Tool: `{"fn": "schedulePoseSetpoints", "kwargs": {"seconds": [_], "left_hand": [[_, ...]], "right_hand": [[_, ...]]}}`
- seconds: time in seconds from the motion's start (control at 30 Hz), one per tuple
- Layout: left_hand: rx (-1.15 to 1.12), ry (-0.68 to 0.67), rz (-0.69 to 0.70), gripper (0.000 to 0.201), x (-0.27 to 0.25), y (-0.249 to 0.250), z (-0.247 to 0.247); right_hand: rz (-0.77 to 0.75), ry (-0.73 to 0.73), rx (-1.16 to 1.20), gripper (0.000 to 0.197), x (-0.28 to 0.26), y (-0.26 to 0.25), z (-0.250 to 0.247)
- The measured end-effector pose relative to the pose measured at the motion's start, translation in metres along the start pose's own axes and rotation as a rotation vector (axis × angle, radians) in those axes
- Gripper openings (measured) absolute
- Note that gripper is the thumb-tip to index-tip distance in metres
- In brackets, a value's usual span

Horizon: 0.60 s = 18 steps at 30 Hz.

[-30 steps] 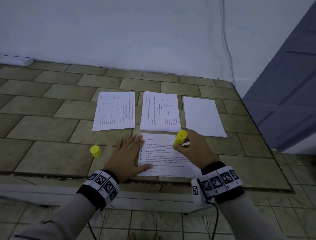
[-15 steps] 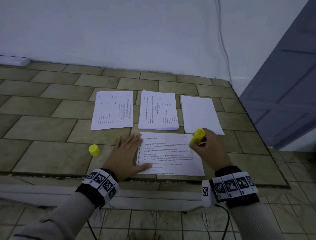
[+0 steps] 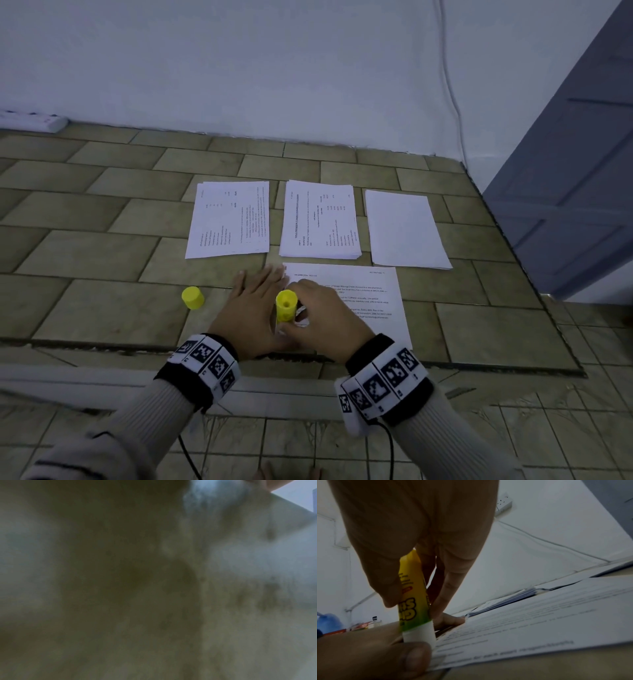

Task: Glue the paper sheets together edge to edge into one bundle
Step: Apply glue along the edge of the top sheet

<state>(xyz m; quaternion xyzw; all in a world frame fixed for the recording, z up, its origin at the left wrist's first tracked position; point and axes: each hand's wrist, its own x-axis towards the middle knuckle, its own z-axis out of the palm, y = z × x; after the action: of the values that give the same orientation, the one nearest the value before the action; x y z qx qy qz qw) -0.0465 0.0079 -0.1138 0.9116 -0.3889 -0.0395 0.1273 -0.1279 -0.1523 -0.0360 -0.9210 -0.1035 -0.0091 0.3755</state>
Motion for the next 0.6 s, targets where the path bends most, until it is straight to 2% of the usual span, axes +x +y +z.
{"fn": "schedulePoseSetpoints", "kwargs": {"seconds": [0.07, 0.2, 0.5, 0.6], "left_hand": [[0.002, 0.002, -0.003, 0.112, 0.0, 0.001, -0.001], [0.015, -0.058, -0.048, 0.133, 0.0, 0.009, -0.012], [0.075, -0.142, -0.085, 0.136, 0.0, 0.013, -0.017], [0.075, -0.136, -0.086, 0.135, -0.001, 0.013, -0.017]], "right_hand": [[-0.006, 0.003, 0.007, 0.022, -0.002, 0.002, -0.002], [0.015, 0.01, 0.018, 0.022, -0.011, 0.014, -0.016], [0.056, 0.086, 0.119, 0.011, -0.06, 0.057, -0.064], [0.136, 0.139, 0.156, 0.013, -0.074, 0.068, -0.076]]}}
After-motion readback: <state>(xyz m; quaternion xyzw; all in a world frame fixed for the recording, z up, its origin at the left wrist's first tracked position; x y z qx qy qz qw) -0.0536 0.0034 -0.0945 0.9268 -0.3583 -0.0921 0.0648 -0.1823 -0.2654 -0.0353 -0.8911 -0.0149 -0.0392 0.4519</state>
